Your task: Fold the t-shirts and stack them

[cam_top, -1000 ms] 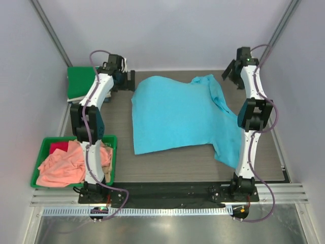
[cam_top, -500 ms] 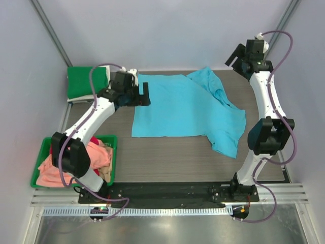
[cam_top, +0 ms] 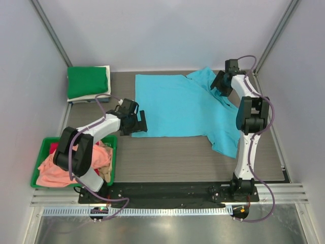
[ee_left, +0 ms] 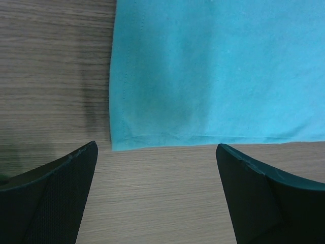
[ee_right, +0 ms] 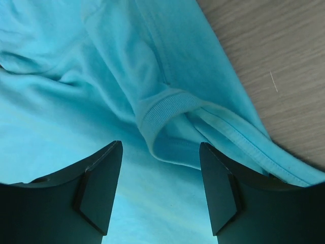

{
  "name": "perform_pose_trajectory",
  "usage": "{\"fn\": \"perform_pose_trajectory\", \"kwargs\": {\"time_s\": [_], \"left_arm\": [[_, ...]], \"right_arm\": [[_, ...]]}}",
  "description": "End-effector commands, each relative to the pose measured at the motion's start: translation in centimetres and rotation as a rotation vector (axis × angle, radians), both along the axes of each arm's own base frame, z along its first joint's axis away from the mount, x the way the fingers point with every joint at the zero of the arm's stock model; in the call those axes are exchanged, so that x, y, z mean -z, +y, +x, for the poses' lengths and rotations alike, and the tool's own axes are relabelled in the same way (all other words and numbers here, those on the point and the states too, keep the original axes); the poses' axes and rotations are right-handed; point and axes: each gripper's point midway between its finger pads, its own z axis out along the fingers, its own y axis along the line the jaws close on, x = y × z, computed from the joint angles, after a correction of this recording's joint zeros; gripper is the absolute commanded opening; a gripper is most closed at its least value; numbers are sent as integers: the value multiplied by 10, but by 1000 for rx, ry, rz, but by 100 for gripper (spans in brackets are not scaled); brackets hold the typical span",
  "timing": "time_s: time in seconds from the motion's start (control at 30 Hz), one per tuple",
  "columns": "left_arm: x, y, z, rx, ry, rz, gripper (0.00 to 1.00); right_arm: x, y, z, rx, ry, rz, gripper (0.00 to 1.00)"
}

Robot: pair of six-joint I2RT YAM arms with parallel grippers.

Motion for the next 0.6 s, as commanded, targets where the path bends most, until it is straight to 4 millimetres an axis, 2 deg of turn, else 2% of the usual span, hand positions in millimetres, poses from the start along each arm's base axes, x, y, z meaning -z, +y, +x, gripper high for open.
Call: {"fn": "perform_pose_trajectory", "kwargs": {"time_s": [0.0, 0.03, 0.13, 0.23, 0.3, 0.43, 0.47, 0.5, 0.53, 0.57], "left_arm": [[-10, 1, 19, -75, -84, -11, 100], [-8, 2, 19, -80, -77, -5, 100], [-5, 2, 22, -95, -63, 4, 100], [6, 2, 16, -118, -12, 5, 99], [13, 2, 12, -136, 13, 2, 97], [18, 0, 10, -140, 31, -4, 73], [19, -2, 11, -133, 37, -8, 66], [20, -5, 11, -121, 44, -17, 48], [24, -8, 10, -103, 60, -23, 38], [24, -9, 11, -97, 62, -27, 28]], "right_arm": [[-53, 3, 32, -23, -157, 3, 68], [-45, 2, 33, -20, -145, 2, 67], [-38, 2, 38, -18, -140, 2, 65], [-35, 2, 41, -16, -142, -1, 62], [-32, 2, 46, -18, -145, 2, 57], [-31, 1, 52, -13, -154, 4, 45], [-32, 1, 54, -12, -160, 3, 39], [-30, 0, 55, -8, -157, 5, 34], [-32, -2, 57, -5, -163, 6, 29], [-32, -2, 57, -4, -163, 7, 18]]}}
